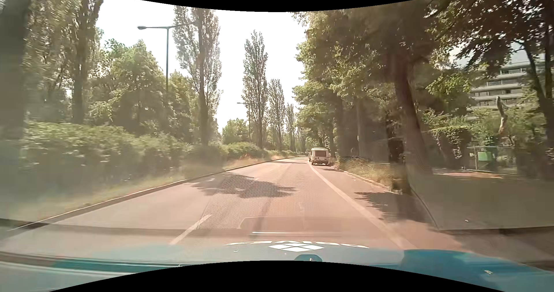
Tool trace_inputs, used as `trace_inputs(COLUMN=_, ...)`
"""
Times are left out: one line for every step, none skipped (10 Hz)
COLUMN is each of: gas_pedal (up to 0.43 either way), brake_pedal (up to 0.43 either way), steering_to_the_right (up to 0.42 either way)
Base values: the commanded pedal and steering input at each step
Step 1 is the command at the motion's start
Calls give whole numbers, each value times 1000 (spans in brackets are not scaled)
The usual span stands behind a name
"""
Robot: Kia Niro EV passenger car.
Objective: Follow the waypoints while adhering to traffic rules and regulations
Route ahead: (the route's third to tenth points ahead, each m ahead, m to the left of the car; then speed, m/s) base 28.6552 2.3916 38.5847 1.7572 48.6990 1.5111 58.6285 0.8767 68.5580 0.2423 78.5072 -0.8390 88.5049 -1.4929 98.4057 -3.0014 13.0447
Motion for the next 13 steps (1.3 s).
trace_inputs(gas_pedal=197, brake_pedal=0, steering_to_the_right=9)
trace_inputs(gas_pedal=197, brake_pedal=0, steering_to_the_right=9)
trace_inputs(gas_pedal=197, brake_pedal=0, steering_to_the_right=10)
trace_inputs(gas_pedal=197, brake_pedal=0, steering_to_the_right=9)
trace_inputs(gas_pedal=197, brake_pedal=0, steering_to_the_right=8)
trace_inputs(gas_pedal=197, brake_pedal=0, steering_to_the_right=8)
trace_inputs(gas_pedal=197, brake_pedal=0, steering_to_the_right=8)
trace_inputs(gas_pedal=197, brake_pedal=0, steering_to_the_right=8)
trace_inputs(gas_pedal=189, brake_pedal=0, steering_to_the_right=7)
trace_inputs(gas_pedal=189, brake_pedal=0, steering_to_the_right=7)
trace_inputs(gas_pedal=177, brake_pedal=0, steering_to_the_right=7)
trace_inputs(gas_pedal=177, brake_pedal=0, steering_to_the_right=6)
trace_inputs(gas_pedal=177, brake_pedal=0, steering_to_the_right=7)
